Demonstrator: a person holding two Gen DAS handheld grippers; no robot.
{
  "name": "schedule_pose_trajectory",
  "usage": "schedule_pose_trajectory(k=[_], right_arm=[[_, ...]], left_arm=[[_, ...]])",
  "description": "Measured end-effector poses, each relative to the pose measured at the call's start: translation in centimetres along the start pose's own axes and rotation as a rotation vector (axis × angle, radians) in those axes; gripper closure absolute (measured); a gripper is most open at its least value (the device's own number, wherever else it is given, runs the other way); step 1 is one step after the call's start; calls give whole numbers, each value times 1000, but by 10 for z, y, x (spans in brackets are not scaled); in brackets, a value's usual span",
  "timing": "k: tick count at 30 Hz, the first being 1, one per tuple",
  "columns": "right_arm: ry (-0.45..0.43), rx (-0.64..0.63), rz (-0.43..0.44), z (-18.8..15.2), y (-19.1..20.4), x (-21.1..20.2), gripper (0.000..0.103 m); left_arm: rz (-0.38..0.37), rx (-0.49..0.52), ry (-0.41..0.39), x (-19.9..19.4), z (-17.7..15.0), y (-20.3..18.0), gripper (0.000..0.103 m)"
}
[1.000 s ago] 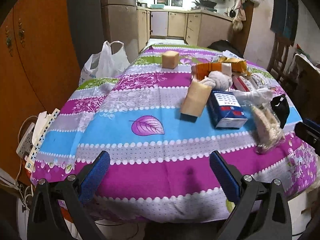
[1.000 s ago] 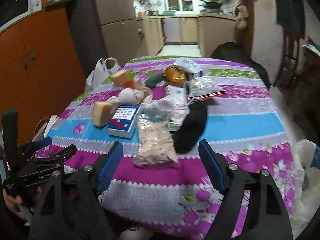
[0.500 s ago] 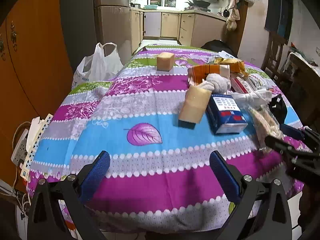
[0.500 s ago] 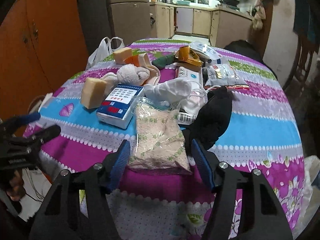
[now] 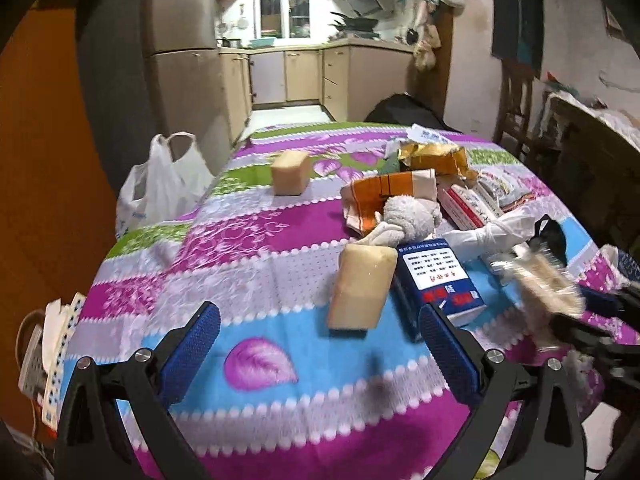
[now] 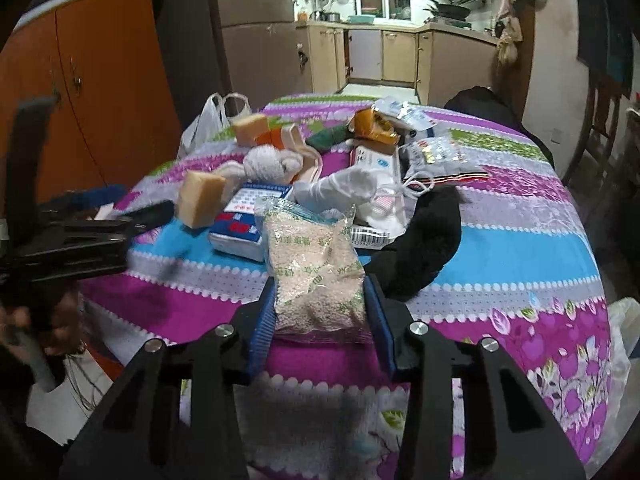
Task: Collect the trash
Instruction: 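Grasp the yellow sponge with left tool while right tool grasps the grain bag, then carry the sponge and grain bag with both tools over the white trash bag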
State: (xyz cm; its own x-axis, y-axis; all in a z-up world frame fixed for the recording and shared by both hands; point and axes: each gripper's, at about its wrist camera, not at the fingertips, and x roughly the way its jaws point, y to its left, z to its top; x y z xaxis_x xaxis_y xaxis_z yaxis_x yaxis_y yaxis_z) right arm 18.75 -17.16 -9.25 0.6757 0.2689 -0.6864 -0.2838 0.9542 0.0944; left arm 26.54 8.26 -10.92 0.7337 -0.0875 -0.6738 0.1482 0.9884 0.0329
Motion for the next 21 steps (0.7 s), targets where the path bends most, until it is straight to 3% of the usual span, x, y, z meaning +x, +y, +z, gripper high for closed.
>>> schedule_pose_trajectory(k=[3, 6, 9, 11, 16, 21], right_arm=[[-2, 37, 20, 0, -4, -10, 62], [10, 62, 27, 2, -6, -15, 62], [9, 64, 40, 6, -4, -20, 62], [-7, 66, 63, 7, -3, -25, 62], [-95, 97, 168, 10, -11, -48, 62], [-148, 51, 157, 9, -3, -60, 62]], left_arm=[[7, 21, 32, 20, 4, -2, 13], [-11, 15, 64, 37, 5, -4, 30], [-52, 3, 85, 47, 4, -5, 50], [-58, 4, 79, 47, 3, -9, 71], [-24, -15, 66, 41, 0, -10, 72], [-12, -65, 57, 28, -5, 3, 72]])
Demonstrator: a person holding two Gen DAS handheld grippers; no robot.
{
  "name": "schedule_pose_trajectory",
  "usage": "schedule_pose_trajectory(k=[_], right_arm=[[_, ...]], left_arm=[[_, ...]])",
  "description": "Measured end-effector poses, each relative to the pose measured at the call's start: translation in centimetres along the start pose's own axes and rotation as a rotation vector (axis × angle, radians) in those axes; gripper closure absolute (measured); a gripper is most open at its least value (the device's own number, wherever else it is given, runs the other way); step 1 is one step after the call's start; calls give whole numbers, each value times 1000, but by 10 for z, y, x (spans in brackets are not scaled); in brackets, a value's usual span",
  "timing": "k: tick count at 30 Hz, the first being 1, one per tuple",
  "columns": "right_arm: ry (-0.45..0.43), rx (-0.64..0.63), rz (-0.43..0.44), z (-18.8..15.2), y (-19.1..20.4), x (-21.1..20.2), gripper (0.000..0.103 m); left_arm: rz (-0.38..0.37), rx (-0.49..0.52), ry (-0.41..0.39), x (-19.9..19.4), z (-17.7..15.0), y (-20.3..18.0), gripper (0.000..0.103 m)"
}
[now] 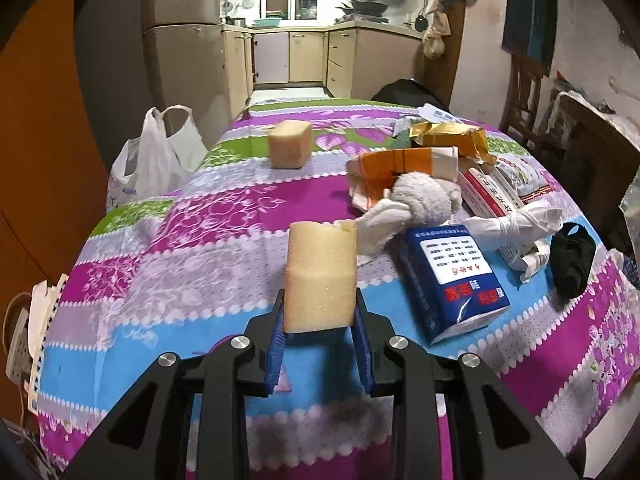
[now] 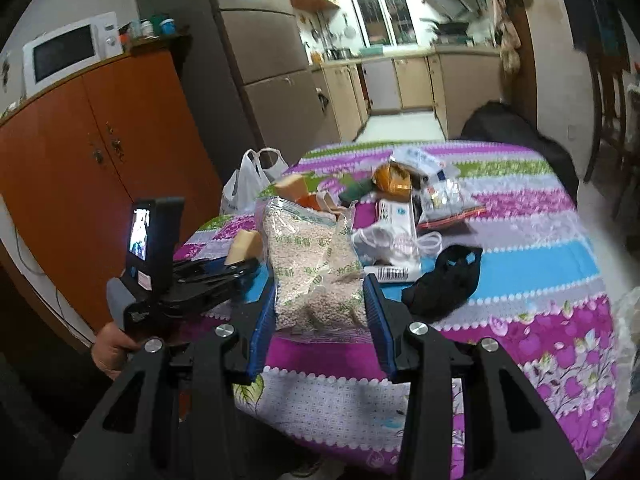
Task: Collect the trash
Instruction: 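Carry the sponge and grain bag with both tools over the white trash bag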
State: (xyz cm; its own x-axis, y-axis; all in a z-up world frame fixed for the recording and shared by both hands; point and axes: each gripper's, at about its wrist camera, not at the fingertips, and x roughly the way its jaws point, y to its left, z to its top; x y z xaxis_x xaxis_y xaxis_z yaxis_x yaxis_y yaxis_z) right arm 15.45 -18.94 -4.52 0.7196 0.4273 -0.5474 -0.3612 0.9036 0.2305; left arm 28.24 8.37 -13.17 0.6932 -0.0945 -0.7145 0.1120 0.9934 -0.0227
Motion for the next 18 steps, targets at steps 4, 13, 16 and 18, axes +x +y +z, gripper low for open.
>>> schedule_pose_trajectory(k=[4, 13, 16, 18], right_arm=[[-26, -37, 4, -4, 7, -3, 62], [-39, -134, -85, -13, 20, -13, 62], [-38, -94, -114, -10, 11, -16, 62], [-49, -62, -128, -5, 1, -23, 62]], left_arm=[[10, -14, 4, -6, -3, 5, 72], [0, -4, -25, -32, -1, -2, 72], [-19, 15, -21, -40, 1, -13, 72], [-35, 36, -24, -46, 5, -24, 72]])
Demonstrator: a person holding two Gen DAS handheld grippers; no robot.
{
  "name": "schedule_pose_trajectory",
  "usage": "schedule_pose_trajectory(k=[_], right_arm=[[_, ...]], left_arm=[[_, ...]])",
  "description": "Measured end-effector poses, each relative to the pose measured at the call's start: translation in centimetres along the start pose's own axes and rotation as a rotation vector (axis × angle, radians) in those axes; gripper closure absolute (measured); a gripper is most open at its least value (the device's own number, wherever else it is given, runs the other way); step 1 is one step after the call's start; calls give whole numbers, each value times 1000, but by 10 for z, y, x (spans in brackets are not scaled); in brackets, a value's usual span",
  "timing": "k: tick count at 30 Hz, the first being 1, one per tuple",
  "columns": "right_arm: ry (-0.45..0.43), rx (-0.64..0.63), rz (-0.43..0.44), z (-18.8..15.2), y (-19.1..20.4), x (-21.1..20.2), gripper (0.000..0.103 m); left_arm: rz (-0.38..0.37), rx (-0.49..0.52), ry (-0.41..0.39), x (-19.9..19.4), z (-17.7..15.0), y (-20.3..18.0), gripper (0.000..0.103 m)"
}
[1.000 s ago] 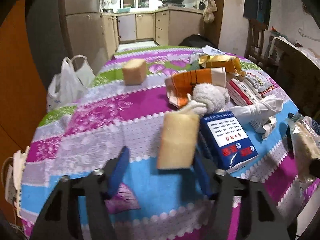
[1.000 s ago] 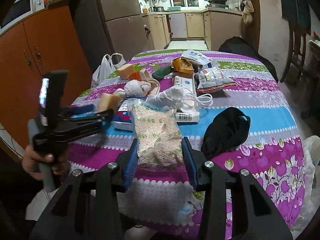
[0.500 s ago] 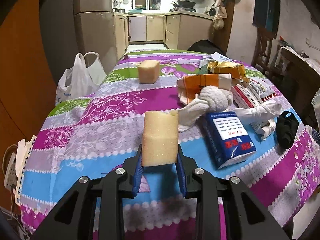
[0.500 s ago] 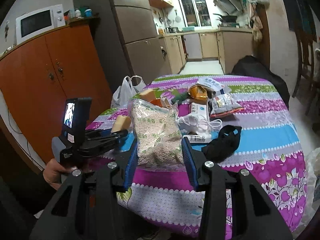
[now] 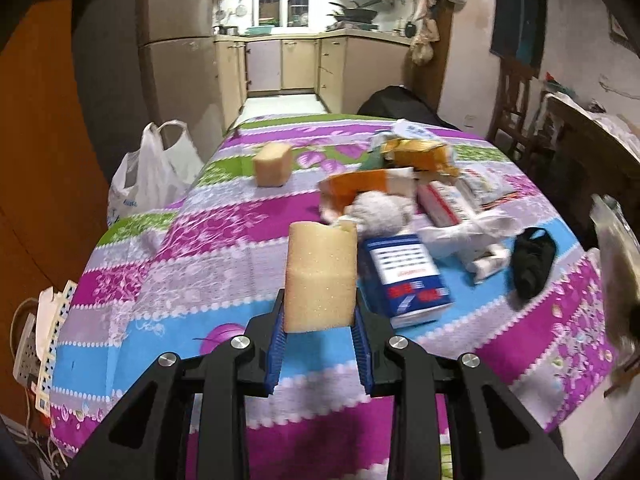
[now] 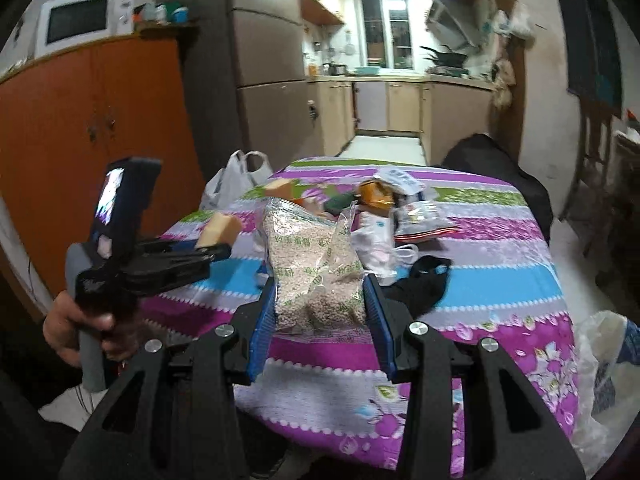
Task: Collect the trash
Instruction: 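Carry the sponge and grain bag with both tools over the white trash bag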
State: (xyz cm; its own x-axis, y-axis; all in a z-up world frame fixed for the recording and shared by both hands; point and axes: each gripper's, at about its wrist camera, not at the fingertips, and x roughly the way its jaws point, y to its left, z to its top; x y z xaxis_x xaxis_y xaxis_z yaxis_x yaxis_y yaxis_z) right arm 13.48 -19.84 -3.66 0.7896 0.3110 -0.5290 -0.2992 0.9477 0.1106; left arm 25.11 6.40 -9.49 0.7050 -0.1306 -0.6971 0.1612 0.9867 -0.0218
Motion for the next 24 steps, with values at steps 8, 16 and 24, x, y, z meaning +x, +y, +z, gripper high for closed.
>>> schedule_pose_trajectory(k=[8, 16, 24], right_arm=[[-46, 126, -106, 23, -63, -43, 62], [-49, 220, -401, 39, -160, -114, 62], [62, 356, -606, 26, -258, -165, 62]], left_arm=[[-102, 149, -12, -18, 27, -75, 72], [-301, 373, -46, -34, 78, -212, 72], [-544, 584, 44, -24, 95, -368, 72]])
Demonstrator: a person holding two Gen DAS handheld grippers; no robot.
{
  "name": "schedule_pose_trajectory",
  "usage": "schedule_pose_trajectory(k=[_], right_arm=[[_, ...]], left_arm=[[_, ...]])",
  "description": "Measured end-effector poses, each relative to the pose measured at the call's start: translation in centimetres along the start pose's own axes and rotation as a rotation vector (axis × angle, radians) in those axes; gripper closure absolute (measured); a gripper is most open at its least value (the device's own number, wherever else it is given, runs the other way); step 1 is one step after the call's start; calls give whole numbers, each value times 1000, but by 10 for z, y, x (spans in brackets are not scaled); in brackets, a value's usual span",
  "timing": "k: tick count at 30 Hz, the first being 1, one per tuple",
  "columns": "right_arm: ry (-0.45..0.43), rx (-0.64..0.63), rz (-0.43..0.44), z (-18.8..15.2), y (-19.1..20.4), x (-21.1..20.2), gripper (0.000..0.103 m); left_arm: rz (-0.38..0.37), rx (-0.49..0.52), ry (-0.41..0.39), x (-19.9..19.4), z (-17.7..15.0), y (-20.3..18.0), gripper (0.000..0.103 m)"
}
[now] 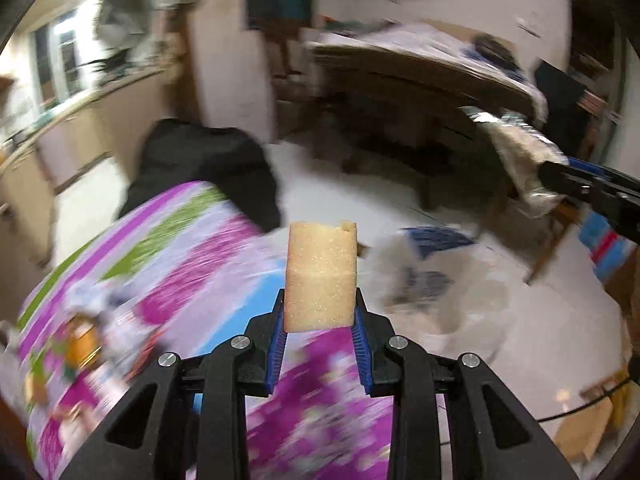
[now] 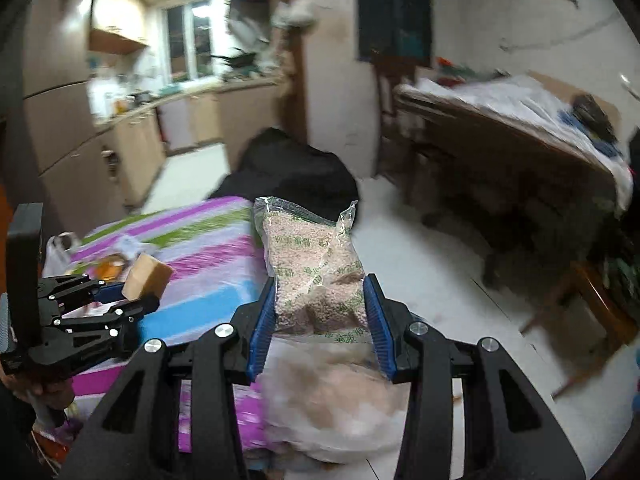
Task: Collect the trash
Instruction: 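Carry the sponge and grain bag with both tools over the white trash bag, then open both tools to drop the sponge and grain bag into the bag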
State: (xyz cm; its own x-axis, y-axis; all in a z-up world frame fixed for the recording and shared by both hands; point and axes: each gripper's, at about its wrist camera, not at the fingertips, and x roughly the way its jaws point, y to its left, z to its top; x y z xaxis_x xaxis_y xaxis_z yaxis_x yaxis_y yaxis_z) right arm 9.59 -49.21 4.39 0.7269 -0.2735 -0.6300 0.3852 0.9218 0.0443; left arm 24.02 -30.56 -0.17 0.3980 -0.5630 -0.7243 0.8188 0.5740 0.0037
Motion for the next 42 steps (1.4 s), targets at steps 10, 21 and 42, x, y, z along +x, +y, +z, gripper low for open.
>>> schedule_pose_trajectory(k=[10, 21, 42], right_arm=[[238, 86, -63, -19, -64, 40, 62], [480, 137, -1, -32, -86, 90, 62], [551, 140, 46, -28, -87, 130, 47]], left_arm=[[-228, 176, 183, 106, 41, -91, 72], [-190, 180, 301, 158, 23, -100, 72], [-119, 192, 345, 194, 14, -95, 52]])
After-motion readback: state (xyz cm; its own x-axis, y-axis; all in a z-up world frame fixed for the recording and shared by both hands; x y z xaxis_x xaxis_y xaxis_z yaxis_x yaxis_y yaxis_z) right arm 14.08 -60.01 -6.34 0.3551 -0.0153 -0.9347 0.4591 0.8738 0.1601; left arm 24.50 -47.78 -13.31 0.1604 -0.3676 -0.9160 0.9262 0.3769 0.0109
